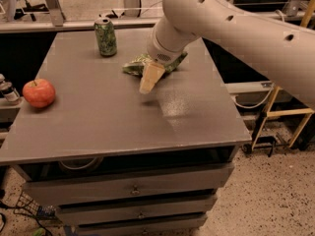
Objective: Move green jalapeno chip bag near apple
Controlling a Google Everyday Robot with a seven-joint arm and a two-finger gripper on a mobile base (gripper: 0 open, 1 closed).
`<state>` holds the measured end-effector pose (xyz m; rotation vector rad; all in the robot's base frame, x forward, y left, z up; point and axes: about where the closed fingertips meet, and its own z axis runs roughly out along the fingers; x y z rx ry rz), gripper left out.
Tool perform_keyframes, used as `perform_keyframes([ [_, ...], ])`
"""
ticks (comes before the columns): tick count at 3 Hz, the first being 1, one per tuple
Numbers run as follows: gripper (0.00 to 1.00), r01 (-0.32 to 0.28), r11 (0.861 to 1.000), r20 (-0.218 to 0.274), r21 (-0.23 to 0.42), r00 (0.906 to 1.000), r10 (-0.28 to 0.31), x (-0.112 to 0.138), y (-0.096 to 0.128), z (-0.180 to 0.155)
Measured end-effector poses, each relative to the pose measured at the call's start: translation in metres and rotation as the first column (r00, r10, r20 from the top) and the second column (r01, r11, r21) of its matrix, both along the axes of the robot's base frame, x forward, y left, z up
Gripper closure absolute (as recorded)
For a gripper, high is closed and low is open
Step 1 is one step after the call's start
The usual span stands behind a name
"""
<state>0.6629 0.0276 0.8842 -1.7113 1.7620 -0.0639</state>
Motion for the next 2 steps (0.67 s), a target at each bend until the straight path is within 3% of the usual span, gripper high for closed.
perform_keyframes([
  [2, 0.41, 0.069, 0.998, 0.005, 0.006, 0.9976, -0.069, 0.0057, -0.0228, -0.0064],
])
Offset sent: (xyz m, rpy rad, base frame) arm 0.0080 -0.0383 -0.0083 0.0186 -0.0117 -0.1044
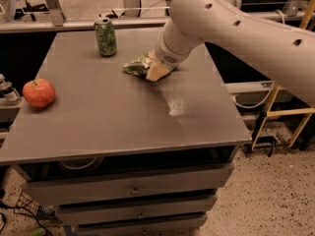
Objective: Move green jalapeno chip bag near apple
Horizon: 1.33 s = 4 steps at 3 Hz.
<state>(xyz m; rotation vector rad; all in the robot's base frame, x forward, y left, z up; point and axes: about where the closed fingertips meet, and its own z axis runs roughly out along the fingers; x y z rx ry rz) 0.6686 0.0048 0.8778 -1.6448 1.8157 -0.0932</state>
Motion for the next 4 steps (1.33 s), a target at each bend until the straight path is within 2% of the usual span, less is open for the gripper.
perform_keyframes([
  [1, 0.72, -0.008, 1.000, -0.014, 0.023, 0.9999, 0.008, 0.001, 0.001, -0.008],
  [2, 0.96, -0.043, 0.997, -0.002, 0.057, 0.9991, 0.043, 0.003, 0.014, 0.001],
  [3, 1.00, -0.102, 0.991, 0.068, 0.082, 0.9930, 0.097, 0.001, 0.030, 0.045],
  [4, 1.00, -0.186, 0.977, 0.174, 0.104, 0.9706, 0.166, -0.004, 0.051, 0.099],
])
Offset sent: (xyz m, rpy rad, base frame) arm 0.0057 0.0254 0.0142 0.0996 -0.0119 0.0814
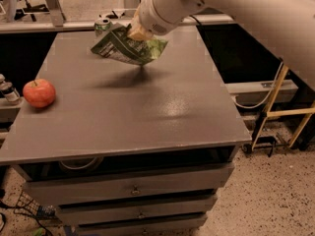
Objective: Move green jalapeno chip bag near apple
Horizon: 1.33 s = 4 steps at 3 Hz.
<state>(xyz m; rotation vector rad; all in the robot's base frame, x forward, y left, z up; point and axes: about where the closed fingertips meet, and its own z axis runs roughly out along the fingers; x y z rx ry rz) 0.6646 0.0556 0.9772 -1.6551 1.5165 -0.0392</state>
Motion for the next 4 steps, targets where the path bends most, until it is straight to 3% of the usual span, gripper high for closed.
perform_keyframes([
  [1, 1.00, -0.097, 0.994, 0.071, 0.052, 0.9930, 0.094, -0.007, 0.022, 0.036],
  [2, 1.00, -0.098, 0.994, 0.072, 0.050, 0.9929, 0.095, -0.007, 0.022, 0.036],
  [3, 1.00, -0.156, 0.980, 0.122, 0.122, 0.9824, 0.141, -0.006, 0.034, 0.041],
  [4, 1.00, -0.300, 0.939, 0.200, 0.165, 0.9430, 0.266, -0.015, 0.067, 0.051],
])
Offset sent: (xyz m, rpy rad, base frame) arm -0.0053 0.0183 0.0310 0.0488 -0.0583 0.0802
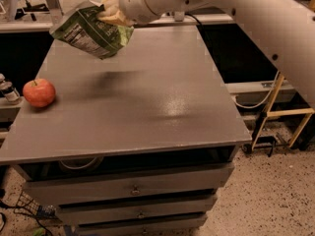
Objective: Move green jalapeno chip bag near apple
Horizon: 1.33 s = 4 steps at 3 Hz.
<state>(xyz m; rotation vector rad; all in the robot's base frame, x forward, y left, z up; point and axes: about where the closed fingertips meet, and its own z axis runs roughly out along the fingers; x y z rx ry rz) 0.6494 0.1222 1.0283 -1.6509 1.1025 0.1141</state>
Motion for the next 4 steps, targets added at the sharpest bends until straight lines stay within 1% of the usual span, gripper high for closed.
perform_keyframes([
  [1, 1.00, -0.170, 0.980, 0.090, -0.103, 0.9796, 0.180, -0.019, 0.039, -0.012],
  [2, 1.00, -0.210, 0.953, 0.129, -0.216, 0.9617, 0.241, -0.028, 0.053, -0.035],
  [3, 1.00, -0.258, 0.914, 0.106, -0.314, 0.9470, 0.303, -0.035, 0.062, -0.074],
  [4, 1.00, -0.289, 0.890, 0.077, -0.354, 0.9391, 0.335, -0.042, 0.065, -0.096],
])
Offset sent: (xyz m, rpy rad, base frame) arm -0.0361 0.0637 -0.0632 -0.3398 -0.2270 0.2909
